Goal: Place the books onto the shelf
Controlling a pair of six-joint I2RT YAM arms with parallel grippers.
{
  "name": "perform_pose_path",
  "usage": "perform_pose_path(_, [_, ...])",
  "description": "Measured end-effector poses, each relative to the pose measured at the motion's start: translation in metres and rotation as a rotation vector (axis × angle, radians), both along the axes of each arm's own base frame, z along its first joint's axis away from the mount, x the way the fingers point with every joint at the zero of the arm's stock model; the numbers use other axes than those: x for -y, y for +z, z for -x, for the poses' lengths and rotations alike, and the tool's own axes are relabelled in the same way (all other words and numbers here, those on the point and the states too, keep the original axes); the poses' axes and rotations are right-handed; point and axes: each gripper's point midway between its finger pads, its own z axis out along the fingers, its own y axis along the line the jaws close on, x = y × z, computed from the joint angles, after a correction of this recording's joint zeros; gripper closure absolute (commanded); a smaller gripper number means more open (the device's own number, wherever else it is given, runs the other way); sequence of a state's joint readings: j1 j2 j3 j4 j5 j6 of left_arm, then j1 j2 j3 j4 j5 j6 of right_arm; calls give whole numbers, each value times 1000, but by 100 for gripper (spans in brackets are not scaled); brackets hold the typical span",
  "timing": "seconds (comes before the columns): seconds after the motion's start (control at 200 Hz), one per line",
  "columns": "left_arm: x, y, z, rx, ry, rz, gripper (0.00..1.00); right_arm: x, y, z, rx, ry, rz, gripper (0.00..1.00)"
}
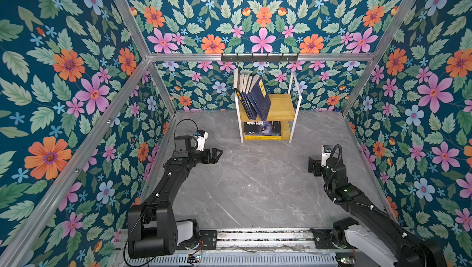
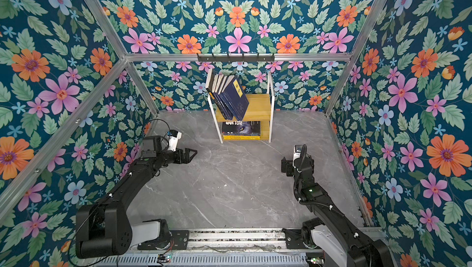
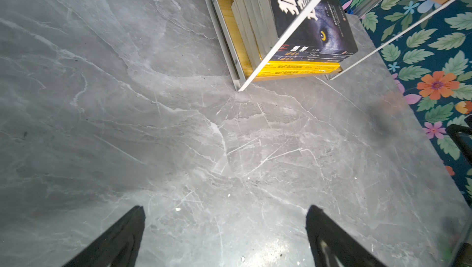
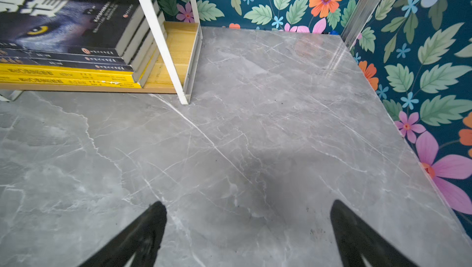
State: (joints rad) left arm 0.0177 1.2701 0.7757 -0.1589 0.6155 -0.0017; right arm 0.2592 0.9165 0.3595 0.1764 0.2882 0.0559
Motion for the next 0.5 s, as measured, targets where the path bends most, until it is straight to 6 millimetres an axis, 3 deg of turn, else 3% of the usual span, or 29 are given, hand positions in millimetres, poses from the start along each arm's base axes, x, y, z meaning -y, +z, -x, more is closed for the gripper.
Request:
perform_pose_path(0.14, [-16, 13, -11, 43, 56, -44, 0, 26, -5, -7, 0, -87, -22, 1])
perform_pose_path(0.265, [-29, 18, -18, 72, 106, -108, 0, 36, -7, -9, 34, -99, -48, 1])
perform_pose_path(0.375, [-39, 23, -23, 108, 137, -167, 0, 60, -11, -11, 40, -158, -68, 1])
perform_pose_path(0.5, [-49, 15, -27, 145, 174, -227, 0, 69, -16, -15, 52, -177, -103, 1])
